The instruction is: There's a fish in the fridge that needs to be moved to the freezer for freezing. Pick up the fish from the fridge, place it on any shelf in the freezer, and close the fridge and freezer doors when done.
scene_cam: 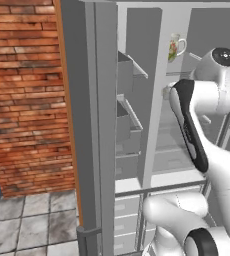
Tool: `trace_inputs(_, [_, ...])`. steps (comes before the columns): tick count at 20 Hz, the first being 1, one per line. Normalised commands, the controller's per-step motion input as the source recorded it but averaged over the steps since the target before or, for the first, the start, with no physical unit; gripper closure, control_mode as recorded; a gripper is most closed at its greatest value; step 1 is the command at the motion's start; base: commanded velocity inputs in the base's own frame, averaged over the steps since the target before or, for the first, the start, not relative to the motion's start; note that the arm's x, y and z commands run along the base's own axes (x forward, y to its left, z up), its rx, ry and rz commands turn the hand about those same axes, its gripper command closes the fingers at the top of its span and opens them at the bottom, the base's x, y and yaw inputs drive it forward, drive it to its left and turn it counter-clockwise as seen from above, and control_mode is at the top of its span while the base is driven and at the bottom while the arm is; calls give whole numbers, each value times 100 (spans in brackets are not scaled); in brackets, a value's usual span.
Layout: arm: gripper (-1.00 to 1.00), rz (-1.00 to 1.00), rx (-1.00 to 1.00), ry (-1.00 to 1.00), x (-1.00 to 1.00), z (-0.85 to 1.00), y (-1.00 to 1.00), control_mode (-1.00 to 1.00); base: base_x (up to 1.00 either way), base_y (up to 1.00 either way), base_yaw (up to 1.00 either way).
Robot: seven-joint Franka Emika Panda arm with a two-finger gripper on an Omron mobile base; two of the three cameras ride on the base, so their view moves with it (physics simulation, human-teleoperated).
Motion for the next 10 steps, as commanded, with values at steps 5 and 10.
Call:
trace_inputs(5, [-100,6,4,-2,-88,-5,8,-100,0,0,0])
trace_inputs(10, [-100,3,1,-8,-45,-3,18,-100,0,0,0])
